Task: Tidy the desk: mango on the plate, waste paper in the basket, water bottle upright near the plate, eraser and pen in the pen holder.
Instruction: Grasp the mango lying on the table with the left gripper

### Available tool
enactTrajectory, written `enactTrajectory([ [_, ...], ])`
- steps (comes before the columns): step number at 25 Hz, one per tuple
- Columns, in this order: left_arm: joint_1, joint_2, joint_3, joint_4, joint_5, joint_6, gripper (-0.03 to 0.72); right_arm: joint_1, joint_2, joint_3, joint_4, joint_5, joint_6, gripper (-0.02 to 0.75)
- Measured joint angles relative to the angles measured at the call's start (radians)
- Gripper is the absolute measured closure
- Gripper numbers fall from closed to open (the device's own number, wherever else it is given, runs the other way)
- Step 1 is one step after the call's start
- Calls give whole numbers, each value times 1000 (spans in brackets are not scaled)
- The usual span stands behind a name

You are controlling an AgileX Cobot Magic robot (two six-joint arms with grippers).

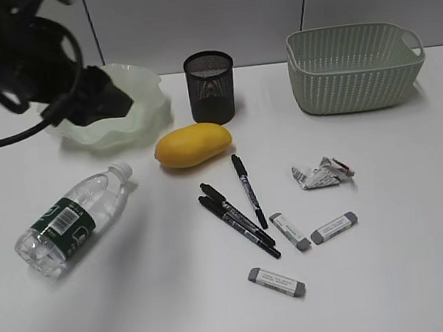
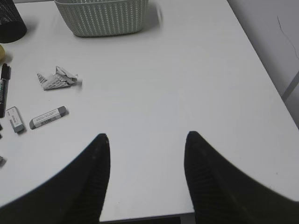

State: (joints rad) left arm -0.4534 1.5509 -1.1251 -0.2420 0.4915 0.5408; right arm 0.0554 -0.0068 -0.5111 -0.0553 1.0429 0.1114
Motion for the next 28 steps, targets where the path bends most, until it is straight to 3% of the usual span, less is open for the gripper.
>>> enactTrajectory([
  [11,-96,396,-308,47,76,128,48,0,0,0,0,0,0,323],
  [18,-106,564,-469,57,119,133,48,0,0,0,0,1,0,323],
  [28,-106,642,-510,129,95,135,12,0,0,0,4,1,0,323],
])
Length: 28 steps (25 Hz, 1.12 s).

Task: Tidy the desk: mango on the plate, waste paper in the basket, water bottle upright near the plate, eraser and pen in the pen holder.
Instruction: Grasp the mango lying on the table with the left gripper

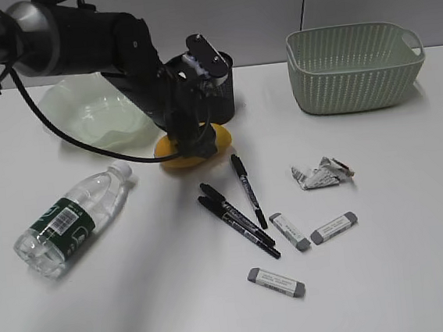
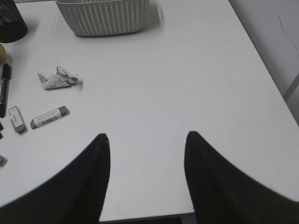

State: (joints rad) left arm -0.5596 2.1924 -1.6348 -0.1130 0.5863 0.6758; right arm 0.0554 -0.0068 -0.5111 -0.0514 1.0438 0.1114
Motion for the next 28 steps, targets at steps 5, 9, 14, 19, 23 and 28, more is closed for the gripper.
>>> enactTrajectory([
  [5,0,28,0,6,-43,1,11,0,0,0,0,0,0,323],
  [9,0,37,0,8,-65,0,11,0,0,0,0,1,0,323],
  [14,8,49,0,8,-79,0,11,0,0,0,1,1,0,323],
  [19,10,82,0,11,-74,0,14,0,0,0,1,1,0,323],
  [23,10,90,0,18,-75,-1,49,0,0,0,1,1,0,323],
  [28,10,84,0,24,-63,-2,99,0,0,0,1,1,0,323],
])
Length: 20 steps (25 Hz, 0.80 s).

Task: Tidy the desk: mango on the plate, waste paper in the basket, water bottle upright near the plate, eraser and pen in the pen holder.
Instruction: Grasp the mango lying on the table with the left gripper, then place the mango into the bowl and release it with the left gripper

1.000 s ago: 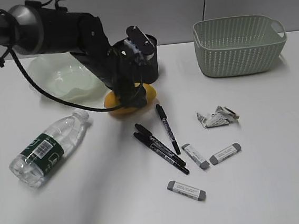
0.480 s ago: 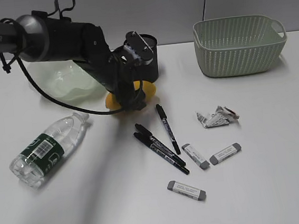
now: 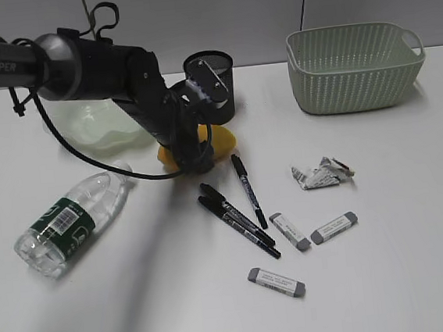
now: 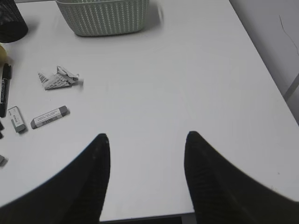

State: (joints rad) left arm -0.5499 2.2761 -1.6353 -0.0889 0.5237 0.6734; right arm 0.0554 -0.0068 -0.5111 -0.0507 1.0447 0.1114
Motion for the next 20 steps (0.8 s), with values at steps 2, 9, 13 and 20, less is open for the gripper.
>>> enactTrajectory([
  [2,0,-13,0,2,22,0,99,0,0,0,0,0,0,323],
  [9,12,-169,0,-33,70,0,99,0,0,0,0,0,0,323],
  [13,50,-273,0,-79,55,0,99,0,0,0,0,0,0,323],
  [20,246,-290,0,-229,9,0,99,0,0,0,0,0,0,323],
])
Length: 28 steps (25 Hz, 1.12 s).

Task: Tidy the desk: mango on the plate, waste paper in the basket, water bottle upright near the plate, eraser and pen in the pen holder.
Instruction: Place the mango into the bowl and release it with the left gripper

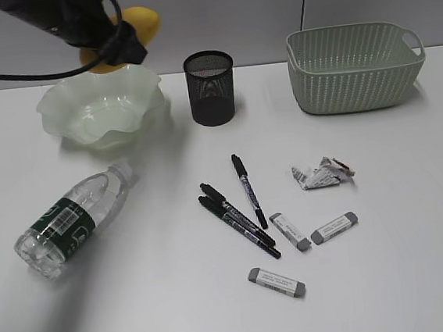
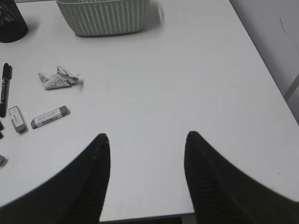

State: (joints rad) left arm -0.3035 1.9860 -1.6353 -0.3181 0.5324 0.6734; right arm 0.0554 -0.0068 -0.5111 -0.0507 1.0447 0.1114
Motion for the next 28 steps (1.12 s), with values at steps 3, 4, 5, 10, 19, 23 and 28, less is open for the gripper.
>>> enactTrajectory([
  [3,63,41,0,-32,-75,0,99,0,0,0,0,-1,0,323],
  [4,73,56,0,-37,-101,0,99,0,0,0,0,-1,0,323],
  [5,78,75,0,-39,-118,0,99,0,0,0,0,-1,0,323],
  [10,78,168,0,-46,-183,0,99,0,0,0,0,-1,0,323],
  [19,78,237,0,-48,-212,0,99,0,0,0,0,-1,0,323],
  [23,78,238,0,-50,-211,0,99,0,0,0,4,0,0,323],
  [28,78,238,0,-51,-209,0,92,0,0,0,7,0,0,323],
])
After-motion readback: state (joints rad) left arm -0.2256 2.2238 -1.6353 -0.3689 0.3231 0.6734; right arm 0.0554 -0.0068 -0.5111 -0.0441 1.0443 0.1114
